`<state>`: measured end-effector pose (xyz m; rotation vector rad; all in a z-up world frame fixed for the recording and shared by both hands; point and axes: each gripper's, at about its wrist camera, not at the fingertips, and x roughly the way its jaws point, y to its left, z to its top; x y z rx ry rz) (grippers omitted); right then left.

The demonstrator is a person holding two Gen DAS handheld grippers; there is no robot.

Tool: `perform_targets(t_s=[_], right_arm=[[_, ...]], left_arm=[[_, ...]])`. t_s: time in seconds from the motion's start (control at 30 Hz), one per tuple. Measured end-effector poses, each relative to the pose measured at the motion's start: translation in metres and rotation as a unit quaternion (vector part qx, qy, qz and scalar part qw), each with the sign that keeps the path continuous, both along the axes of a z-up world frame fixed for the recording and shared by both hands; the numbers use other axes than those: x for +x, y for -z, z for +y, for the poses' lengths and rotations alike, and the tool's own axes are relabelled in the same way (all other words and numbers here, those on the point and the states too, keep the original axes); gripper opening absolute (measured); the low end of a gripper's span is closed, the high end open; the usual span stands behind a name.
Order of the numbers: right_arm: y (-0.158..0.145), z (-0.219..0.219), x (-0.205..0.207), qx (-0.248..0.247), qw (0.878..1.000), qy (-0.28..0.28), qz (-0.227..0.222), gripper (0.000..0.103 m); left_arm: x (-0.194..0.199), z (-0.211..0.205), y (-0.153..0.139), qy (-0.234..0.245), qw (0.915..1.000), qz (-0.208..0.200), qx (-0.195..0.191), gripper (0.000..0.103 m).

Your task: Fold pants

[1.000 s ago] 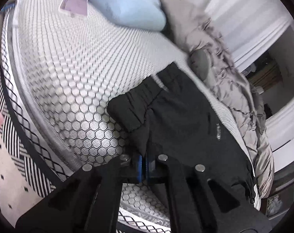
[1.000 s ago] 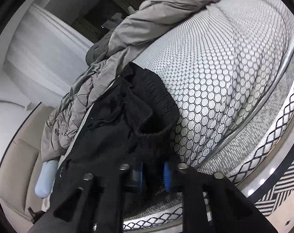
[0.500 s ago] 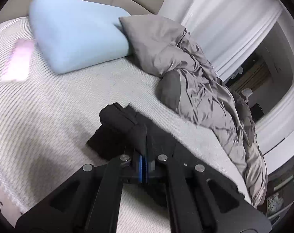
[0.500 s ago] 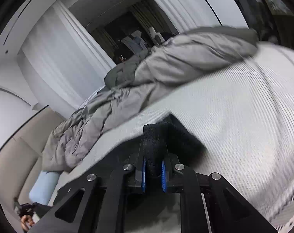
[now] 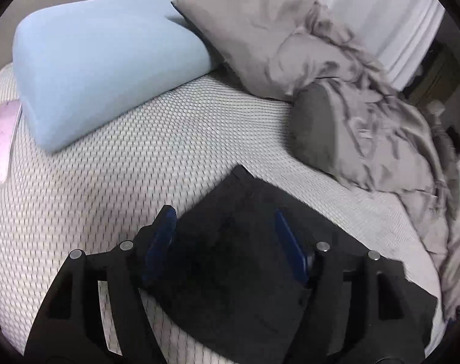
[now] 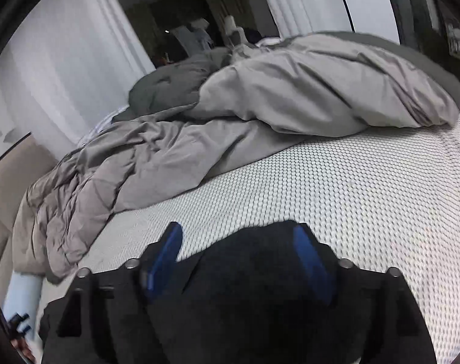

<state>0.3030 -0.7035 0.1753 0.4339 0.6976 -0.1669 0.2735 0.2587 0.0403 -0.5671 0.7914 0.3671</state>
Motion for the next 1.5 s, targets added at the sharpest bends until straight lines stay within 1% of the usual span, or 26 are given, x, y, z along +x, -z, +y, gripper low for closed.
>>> perform_targets(t_s=[0.07,0.1,0.17,0.2,0.23,0.27,0.33,0.4,0.47,0.5,0.57,0.6,0.63,0.67,0.7,0.73,0.83,0.9,0.97,1.03,1.1,1.13,1.2,1.27,1.33,1.5], right_arm=[[0.005,0.010,-0.027,0.013,1.000,-0.010,-0.012,0.081],[0.007,0.015,-0.043,0.035,0.999,-0.010,-0.023,0.082],[0.012,0.025,-0.070,0.079,0.996,-0.011,-0.042,0.083],[0.016,0.032,-0.079,0.105,0.994,-0.016,-0.042,0.083],[0.020,0.040,-0.082,0.121,0.992,-0.029,-0.027,0.083],[0.023,0.050,-0.083,0.133,0.990,-0.050,-0.011,0.083],[0.025,0.067,-0.096,0.139,0.988,-0.066,-0.018,0.083],[0.028,0.080,-0.106,0.133,0.987,-0.083,-0.025,0.083],[0.035,0.087,-0.113,0.133,0.986,-0.102,-0.020,0.083],[0.040,0.089,-0.115,0.133,0.985,-0.111,-0.020,0.083],[0.046,0.085,-0.117,0.140,0.984,-0.108,-0.025,0.083],[0.050,0.082,-0.118,0.149,0.983,-0.099,-0.030,0.083],[0.054,0.079,-0.117,0.166,0.981,-0.094,-0.035,0.083],[0.056,0.077,-0.117,0.174,0.980,-0.091,-0.034,0.083],[0.058,0.076,-0.112,0.175,0.980,-0.087,-0.029,0.083],[0.059,0.076,-0.111,0.174,0.981,-0.088,-0.026,0.083],[0.053,0.077,-0.107,0.154,0.982,-0.105,-0.031,0.083],[0.049,0.077,-0.115,0.127,0.985,-0.108,-0.034,0.083],[0.048,0.072,-0.121,0.130,0.985,-0.110,-0.034,0.083],[0.048,0.064,-0.123,0.141,0.983,-0.112,-0.038,0.083],[0.046,0.056,-0.125,0.134,0.985,-0.102,-0.044,0.083],[0.047,0.052,-0.126,0.131,0.986,-0.096,-0.043,0.083],[0.052,0.042,-0.126,0.138,0.987,-0.080,-0.035,0.083],[0.055,0.033,-0.127,0.153,0.986,-0.065,-0.032,0.083],[0.056,0.026,-0.129,0.161,0.985,-0.054,-0.035,0.083],[0.053,0.026,-0.128,0.156,0.985,-0.057,-0.038,0.083]], left_arm=[[-0.017,-0.016,-0.002,0.020,0.9996,-0.014,-0.017,0.065],[-0.027,-0.023,0.000,0.025,0.9991,-0.021,-0.028,0.065],[-0.044,-0.043,0.007,0.035,0.9958,-0.039,-0.075,0.065],[-0.047,-0.051,0.013,0.040,0.9946,-0.040,-0.088,0.065],[-0.046,-0.062,0.018,0.052,0.9928,-0.028,-0.104,0.063],[-0.054,-0.070,0.025,0.060,0.9913,-0.024,-0.114,0.059],[-0.053,-0.085,0.035,0.066,0.9895,-0.021,-0.127,0.059],[-0.042,-0.095,0.051,0.078,0.9884,-0.003,-0.130,0.057],[-0.043,-0.094,0.069,0.064,0.9881,0.004,-0.139,0.048],[-0.040,-0.088,0.075,0.052,0.9863,-0.009,-0.156,0.047],[-0.032,-0.084,0.077,0.037,0.9847,-0.020,-0.169,0.031],[-0.028,-0.083,0.075,0.035,0.9847,-0.024,-0.169,0.027],[-0.024,-0.086,0.074,0.036,0.9855,-0.028,-0.163,0.019],[-0.022,-0.087,0.072,0.038,0.9872,-0.033,-0.151,0.007],[-0.022,-0.090,0.071,0.040,0.9889,-0.038,-0.138,0.002],[-0.025,-0.092,0.065,0.044,0.9906,-0.044,-0.121,0.000],[-0.047,-0.090,0.048,0.051,0.9914,-0.069,-0.099,0.000],[-0.068,-0.091,0.036,0.056,0.9922,-0.077,-0.080,0.000],[-0.083,-0.090,0.036,0.065,0.9932,-0.069,-0.067,0.000],[-0.086,-0.080,0.053,0.062,0.9936,-0.040,-0.086,0.000],[-0.087,-0.074,0.072,0.056,0.9936,-0.010,-0.098,0.000],[-0.088,-0.071,0.080,0.056,0.9922,0.000,-0.112,0.000],[-0.093,-0.068,0.078,0.054,0.9914,-0.009,-0.119,0.000],[-0.100,-0.072,0.062,0.063,0.9931,-0.029,-0.095,0.000],[-0.105,-0.076,0.051,0.070,0.9940,-0.032,-0.077,0.002],[-0.113,-0.086,0.041,0.070,0.9962,-0.013,-0.052,0.003]])
